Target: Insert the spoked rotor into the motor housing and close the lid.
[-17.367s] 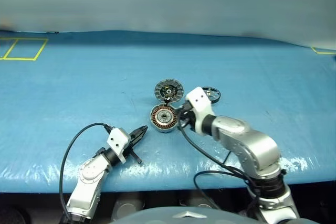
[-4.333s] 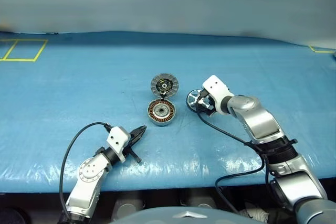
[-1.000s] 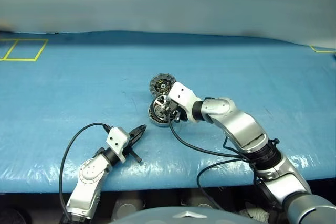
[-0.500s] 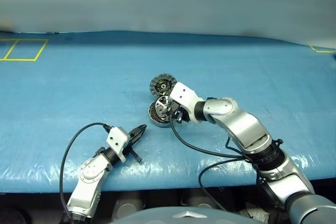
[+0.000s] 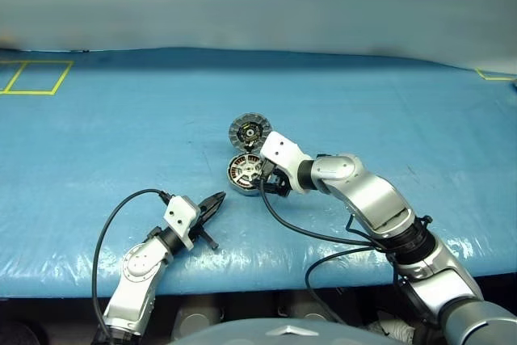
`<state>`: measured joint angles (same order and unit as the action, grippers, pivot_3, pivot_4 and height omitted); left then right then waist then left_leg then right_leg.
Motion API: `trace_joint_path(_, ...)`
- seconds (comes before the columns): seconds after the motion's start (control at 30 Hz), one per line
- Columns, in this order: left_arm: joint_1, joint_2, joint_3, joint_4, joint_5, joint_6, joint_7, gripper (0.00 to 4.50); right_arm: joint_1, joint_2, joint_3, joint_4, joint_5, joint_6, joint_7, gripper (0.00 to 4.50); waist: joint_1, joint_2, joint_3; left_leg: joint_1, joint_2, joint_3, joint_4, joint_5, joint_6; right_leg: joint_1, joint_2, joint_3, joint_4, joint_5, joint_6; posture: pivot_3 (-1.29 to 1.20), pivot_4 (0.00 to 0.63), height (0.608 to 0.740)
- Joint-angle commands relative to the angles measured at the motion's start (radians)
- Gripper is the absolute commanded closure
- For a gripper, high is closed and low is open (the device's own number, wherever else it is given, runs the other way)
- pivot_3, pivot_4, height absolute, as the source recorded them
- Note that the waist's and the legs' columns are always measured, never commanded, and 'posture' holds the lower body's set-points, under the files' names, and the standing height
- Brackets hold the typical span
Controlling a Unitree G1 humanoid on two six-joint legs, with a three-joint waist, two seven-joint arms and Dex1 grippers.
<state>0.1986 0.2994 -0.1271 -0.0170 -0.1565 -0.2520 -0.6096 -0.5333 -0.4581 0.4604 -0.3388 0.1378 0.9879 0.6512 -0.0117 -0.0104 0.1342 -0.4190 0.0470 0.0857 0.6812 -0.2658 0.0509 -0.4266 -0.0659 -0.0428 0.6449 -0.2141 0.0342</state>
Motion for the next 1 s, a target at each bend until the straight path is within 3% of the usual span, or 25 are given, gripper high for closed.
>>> trace_joint_path(0.03, 0.0, -0.003, 0.004, -0.02, -0.003, -0.018, 0.004, 4.5, 0.001, 0.019, -0.042, -0.036, 0.016, 0.001, -0.019, 1.68, 0.0, 0.0, 0.0, 0.0, 0.0, 0.0, 0.0, 0.0, 0.0, 0.0, 0.0, 0.0, 0.0, 0.0, 0.0, 0.0, 0.15, 0.74)
trace_joint_path(0.33, -0.006, 0.001, 0.003, -0.021, -0.005, -0.011, 0.0, 4.5, 0.092, 0.122, -0.108, -0.057, 0.026, -0.027, -0.129, 4.48, 0.0, 0.0, 0.0, 0.0, 0.0, 0.0, 0.0, 0.0, 0.0, 0.0, 0.0, 0.0, 0.0, 0.0, 0.0, 0.0, 0.15, 0.74)
trace_joint_path(1.0, -0.008, 0.012, 0.005, -0.027, -0.009, -0.003, -0.003, 4.5, 0.19, 0.193, -0.1, -0.003, 0.01, -0.069, -0.228, 4.48, -0.002, 0.0, 0.0, 0.002, 0.001, 0.0, 0.0, 0.0, -0.001, 0.0, 0.001, 0.0, 0.0, 0.0, 0.0, 0.0, 0.15, 0.74)
